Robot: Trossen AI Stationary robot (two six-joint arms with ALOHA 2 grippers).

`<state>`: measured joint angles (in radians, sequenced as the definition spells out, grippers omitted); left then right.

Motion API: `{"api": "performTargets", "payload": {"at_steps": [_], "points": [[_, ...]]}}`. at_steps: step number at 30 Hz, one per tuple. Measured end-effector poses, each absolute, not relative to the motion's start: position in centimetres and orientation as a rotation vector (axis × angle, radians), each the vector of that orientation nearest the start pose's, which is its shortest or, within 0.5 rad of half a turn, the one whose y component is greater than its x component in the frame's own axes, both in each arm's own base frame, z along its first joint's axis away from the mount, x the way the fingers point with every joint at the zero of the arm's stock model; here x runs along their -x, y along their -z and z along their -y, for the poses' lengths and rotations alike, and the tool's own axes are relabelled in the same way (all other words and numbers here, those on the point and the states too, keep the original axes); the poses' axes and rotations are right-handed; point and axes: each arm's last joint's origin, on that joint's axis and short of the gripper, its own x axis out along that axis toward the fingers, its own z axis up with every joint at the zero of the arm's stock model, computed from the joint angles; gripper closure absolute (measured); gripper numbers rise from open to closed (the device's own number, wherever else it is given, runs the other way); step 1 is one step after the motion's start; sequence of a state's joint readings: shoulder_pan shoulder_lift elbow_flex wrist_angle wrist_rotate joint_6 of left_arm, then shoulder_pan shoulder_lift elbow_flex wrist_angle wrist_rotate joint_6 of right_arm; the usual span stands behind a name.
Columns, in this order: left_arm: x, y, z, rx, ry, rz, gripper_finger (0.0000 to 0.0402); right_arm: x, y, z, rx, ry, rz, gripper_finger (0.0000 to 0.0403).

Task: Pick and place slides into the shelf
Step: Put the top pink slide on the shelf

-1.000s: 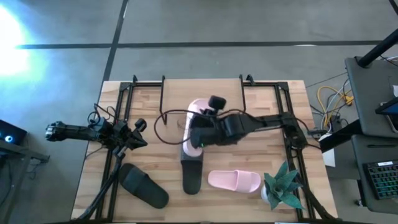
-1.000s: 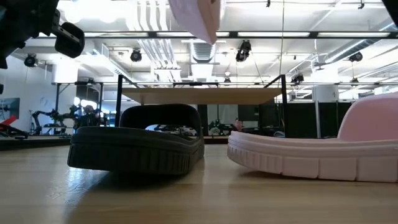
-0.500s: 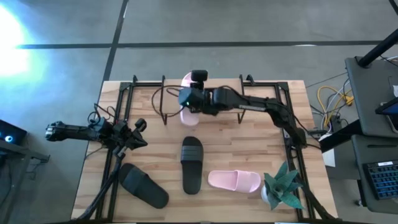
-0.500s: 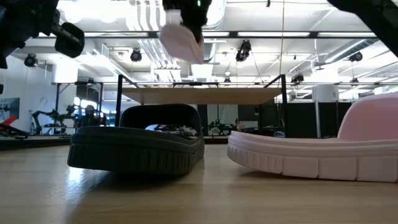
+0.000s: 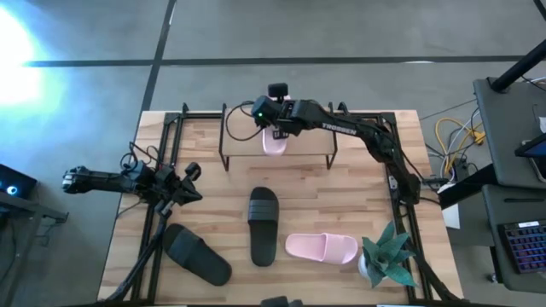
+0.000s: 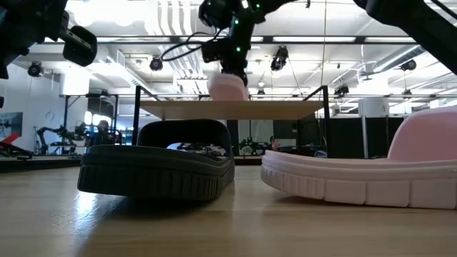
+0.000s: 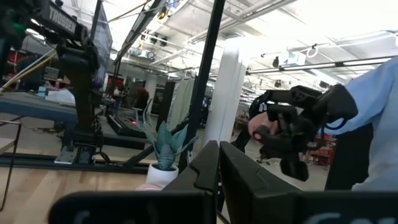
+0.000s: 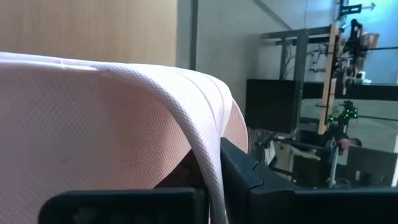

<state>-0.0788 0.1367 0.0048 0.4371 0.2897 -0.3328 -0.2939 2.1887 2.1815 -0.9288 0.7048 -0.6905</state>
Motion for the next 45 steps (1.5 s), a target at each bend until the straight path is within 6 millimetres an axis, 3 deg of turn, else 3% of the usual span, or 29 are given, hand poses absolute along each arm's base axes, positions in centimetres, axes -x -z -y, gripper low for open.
{"api": "performTargets", "payload": {"at_steps": [19,26,38,45], "points": [[-9.9,-19.5,1.6,0.294,0.412,0.241,0.0402,-45.6,-28.4,15.8,0.837,0.505,-1.185,0.0387],[-9.9,-19.5,1.6,0.294,0.412,0.241,0.0402,-45.3,-28.0,16.3,0.743,0.568,-1.165,0.0386],[-9.9,-19.5,1.6,0.294,0.412,0.241,0.0402,-45.3,-27.9,16.3,0.715,0.577,-1.151,0.0296],[-9.9,-19.5,1.6,0.294,0.412,0.241,0.0402,-45.4,-28.2,15.6,0.745,0.565,-1.153,0.0267]]}}
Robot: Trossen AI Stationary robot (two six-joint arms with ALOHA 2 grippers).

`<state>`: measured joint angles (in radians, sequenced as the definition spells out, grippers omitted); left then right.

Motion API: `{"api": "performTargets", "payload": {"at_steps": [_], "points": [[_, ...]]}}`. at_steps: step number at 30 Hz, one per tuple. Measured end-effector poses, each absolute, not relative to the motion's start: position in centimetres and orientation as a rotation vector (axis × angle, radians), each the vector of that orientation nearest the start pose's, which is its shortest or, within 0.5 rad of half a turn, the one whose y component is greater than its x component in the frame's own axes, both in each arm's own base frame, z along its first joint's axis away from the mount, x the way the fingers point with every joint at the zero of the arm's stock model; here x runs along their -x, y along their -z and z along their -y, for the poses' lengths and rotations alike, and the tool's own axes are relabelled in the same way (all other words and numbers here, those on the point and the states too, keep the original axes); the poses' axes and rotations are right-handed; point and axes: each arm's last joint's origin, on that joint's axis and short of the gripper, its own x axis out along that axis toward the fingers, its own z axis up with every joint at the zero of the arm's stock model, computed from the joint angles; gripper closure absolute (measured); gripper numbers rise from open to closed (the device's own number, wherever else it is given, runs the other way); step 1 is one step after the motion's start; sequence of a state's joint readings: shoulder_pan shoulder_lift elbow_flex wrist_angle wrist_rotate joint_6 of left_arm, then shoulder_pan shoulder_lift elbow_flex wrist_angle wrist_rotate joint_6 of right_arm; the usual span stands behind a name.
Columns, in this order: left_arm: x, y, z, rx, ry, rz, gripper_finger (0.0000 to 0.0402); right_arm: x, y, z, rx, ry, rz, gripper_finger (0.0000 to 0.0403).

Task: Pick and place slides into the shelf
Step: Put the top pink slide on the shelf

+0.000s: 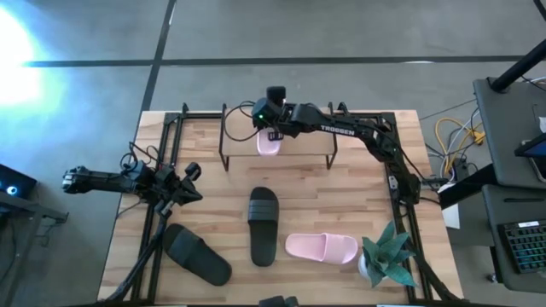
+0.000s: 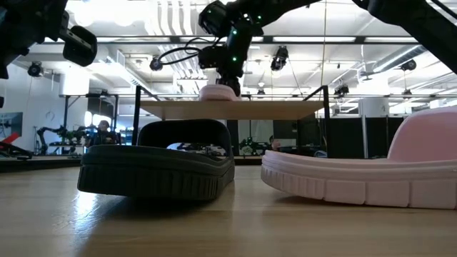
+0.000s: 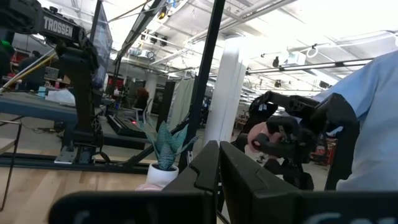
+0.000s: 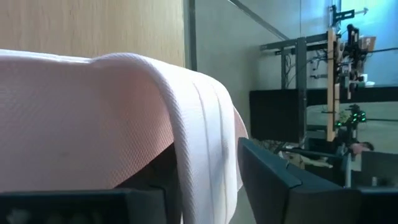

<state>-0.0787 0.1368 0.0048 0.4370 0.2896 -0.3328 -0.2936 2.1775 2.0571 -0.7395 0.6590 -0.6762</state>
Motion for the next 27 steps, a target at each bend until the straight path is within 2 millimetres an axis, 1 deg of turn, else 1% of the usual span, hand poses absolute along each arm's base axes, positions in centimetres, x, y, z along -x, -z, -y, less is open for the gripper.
{"api": "performTargets", "payload": {"at_steps": [4,14,19,22,24,27], "points": [[-9.9,-19.5,1.6,0.294,0.413,0.241,0.0402,-45.5,-28.7,14.5,0.769,0.543,-1.149,0.0262],[-9.9,-19.5,1.6,0.294,0.412,0.241,0.0402,-45.2,-31.2,11.0,0.815,0.560,-1.084,0.0260],[-9.9,-19.5,1.6,0.294,0.412,0.241,0.0402,-44.7,-33.1,7.9,0.790,0.687,-1.022,0.0261],[-9.9,-19.5,1.6,0.294,0.413,0.241,0.0402,-44.2,-34.2,6.7,0.745,0.680,-0.969,0.0265],[-9.9,-19.5,1.6,0.294,0.412,0.241,0.0402,-44.2,-34.4,6.7,0.748,0.679,-0.962,0.0266],[-9.9,-19.5,1.6,0.294,0.412,0.241,0.0402,-44.3,-33.5,8.3,0.756,0.701,-1.009,0.0266]]}}
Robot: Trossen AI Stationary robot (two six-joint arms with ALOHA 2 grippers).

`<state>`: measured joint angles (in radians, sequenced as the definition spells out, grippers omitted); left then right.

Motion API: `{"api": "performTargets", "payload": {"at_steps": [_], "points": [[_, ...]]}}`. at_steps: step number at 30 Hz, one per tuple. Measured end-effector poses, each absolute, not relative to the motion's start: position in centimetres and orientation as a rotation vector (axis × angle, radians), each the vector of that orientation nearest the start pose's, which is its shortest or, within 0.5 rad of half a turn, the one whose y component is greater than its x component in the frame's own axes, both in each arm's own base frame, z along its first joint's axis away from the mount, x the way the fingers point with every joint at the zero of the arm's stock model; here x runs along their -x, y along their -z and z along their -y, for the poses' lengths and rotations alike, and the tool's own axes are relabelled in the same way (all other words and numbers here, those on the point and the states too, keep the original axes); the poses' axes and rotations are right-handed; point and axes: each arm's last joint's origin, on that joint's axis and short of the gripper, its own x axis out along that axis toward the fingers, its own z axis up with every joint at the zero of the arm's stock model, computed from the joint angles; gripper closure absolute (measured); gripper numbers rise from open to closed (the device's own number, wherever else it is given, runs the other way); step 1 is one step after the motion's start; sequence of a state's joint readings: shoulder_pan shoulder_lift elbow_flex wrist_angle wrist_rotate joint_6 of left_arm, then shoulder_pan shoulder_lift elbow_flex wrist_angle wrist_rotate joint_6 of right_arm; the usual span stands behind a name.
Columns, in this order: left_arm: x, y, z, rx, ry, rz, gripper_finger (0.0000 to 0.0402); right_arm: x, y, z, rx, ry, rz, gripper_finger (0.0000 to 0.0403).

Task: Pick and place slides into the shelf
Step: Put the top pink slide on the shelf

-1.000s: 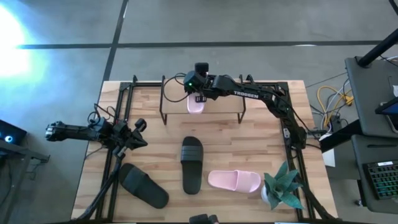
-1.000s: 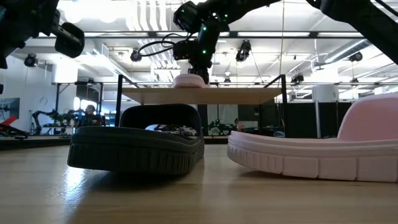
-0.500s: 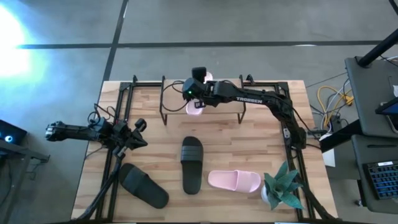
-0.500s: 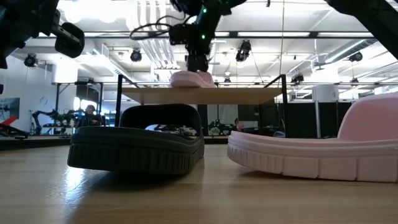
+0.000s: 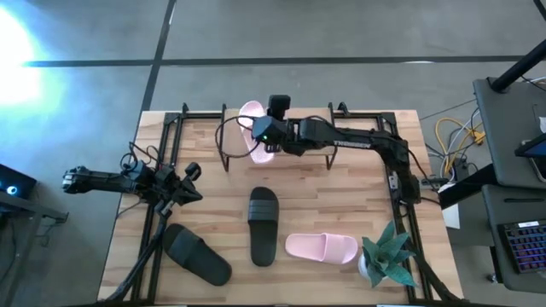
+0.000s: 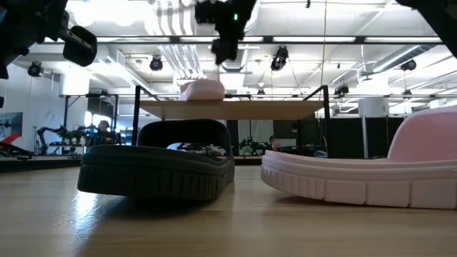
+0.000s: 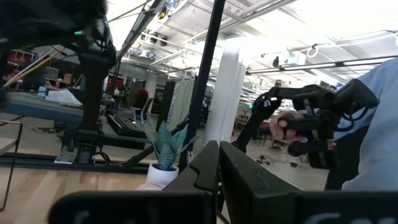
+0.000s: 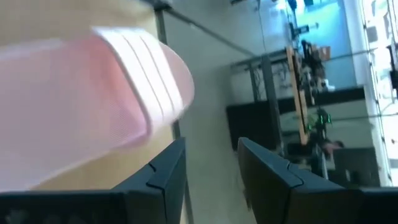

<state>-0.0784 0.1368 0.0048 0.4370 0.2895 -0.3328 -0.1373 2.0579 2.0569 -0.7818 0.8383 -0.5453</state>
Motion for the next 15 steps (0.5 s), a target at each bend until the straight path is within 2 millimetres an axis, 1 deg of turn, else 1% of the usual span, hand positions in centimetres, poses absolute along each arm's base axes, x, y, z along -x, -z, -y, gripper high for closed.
{"api": "performTargets", "payload": {"at_steps": [3,5,7,10,12,13,15], "points": [[-9.9,-19.5,1.6,0.294,0.412,0.241,0.0402,-44.4,-32.6,9.7,0.721,0.736,-1.032,0.0266],[-9.9,-19.5,1.6,0.294,0.412,0.241,0.0402,-44.3,-32.6,10.1,0.694,0.754,-1.031,0.0266],[-9.9,-19.5,1.6,0.294,0.412,0.241,0.0402,-44.3,-32.6,9.8,0.671,0.761,-1.019,0.0266],[-9.9,-19.5,1.6,0.294,0.412,0.241,0.0402,-44.2,-32.9,8.7,0.603,0.744,-0.977,0.0272],[-9.9,-19.5,1.6,0.294,0.412,0.241,0.0402,-44.1,-33.4,7.7,0.464,0.669,-0.923,0.0282],[-9.9,-19.5,1.6,0.294,0.412,0.241,0.0402,-44.1,-33.8,7.4,0.340,0.615,-0.883,0.0289],[-9.9,-19.5,1.6,0.294,0.413,0.241,0.0402,-44.1,-34.6,6.9,0.035,0.534,-0.801,0.0311]]}}
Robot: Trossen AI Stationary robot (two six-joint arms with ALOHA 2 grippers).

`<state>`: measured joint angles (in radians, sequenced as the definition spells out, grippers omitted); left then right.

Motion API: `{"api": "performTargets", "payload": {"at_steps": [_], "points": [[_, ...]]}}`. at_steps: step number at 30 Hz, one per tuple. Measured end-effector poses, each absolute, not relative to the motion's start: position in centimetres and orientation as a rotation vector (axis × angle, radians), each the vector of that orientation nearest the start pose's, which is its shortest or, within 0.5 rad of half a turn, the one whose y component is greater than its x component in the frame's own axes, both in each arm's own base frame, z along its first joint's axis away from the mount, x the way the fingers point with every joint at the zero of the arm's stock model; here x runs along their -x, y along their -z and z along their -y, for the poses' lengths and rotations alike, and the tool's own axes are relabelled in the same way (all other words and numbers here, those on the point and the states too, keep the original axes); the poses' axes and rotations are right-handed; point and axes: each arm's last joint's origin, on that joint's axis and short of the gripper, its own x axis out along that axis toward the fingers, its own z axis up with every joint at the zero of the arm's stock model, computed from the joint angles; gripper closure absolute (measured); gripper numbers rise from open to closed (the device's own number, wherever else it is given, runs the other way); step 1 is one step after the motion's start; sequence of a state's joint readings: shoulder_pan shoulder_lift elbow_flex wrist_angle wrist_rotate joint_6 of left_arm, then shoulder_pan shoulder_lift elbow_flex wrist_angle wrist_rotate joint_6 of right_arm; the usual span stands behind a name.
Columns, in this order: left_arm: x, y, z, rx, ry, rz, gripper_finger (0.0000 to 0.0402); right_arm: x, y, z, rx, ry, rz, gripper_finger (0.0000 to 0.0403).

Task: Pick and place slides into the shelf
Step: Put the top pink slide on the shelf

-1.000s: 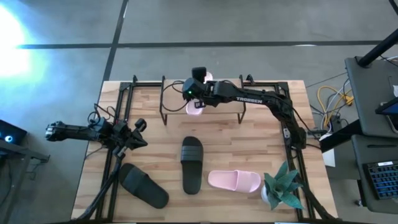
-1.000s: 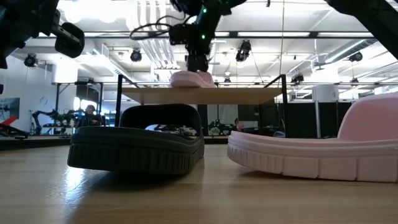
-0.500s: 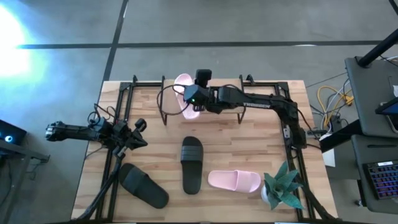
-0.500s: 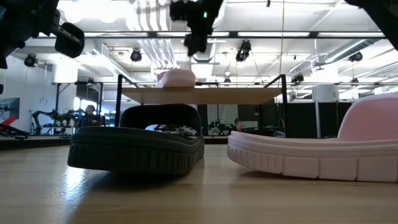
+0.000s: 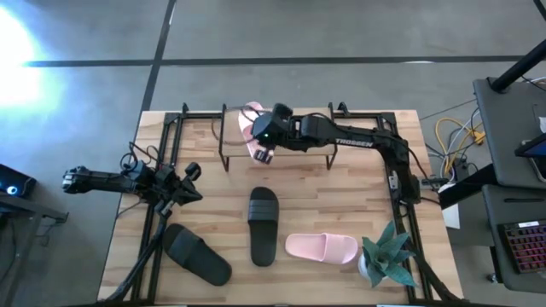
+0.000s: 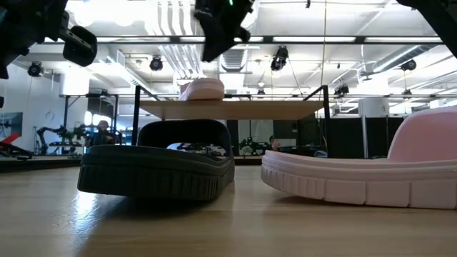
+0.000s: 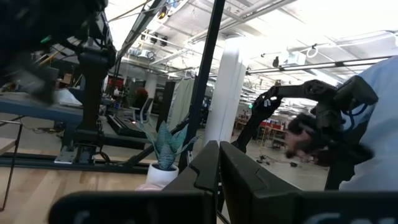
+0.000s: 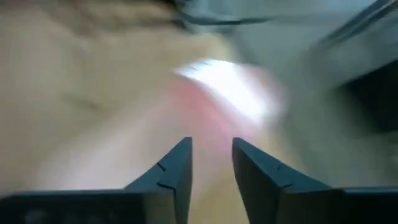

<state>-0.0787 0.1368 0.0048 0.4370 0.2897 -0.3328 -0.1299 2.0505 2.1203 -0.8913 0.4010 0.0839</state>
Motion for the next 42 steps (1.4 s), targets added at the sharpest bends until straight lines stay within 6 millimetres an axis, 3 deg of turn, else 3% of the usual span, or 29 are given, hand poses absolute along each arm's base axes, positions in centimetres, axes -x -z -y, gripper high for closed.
{"api": "performTargets", "payload": {"at_steps": [2,4,11,19,29,37,42], "points": [[-9.9,-19.5,1.6,0.294,0.412,0.241,0.0402,-44.2,-34.9,7.0,-0.213,0.518,-0.745,0.0340],[-9.9,-19.5,1.6,0.294,0.412,0.241,0.0402,-44.3,-34.9,7.6,-0.340,0.521,-0.715,0.0373],[-9.9,-19.5,1.6,0.294,0.412,0.242,0.0402,-44.5,-34.8,8.5,-0.480,0.550,-0.670,0.0393],[-9.9,-19.5,1.6,0.294,0.412,0.241,0.0402,-45.7,-32.9,9.0,-0.440,0.623,-0.687,0.0392],[-9.9,-19.5,1.6,0.294,0.412,0.241,0.0402,-46.0,-30.0,11.9,-0.337,0.731,-0.774,0.0390],[-9.9,-19.5,1.6,0.294,0.412,0.242,0.0402,-45.6,-29.9,13.0,-0.205,0.941,-0.732,0.0390],[-9.9,-19.5,1.6,0.294,0.412,0.241,0.0402,-45.0,-29.8,12.9,-0.239,0.997,-0.761,0.0390]]}}
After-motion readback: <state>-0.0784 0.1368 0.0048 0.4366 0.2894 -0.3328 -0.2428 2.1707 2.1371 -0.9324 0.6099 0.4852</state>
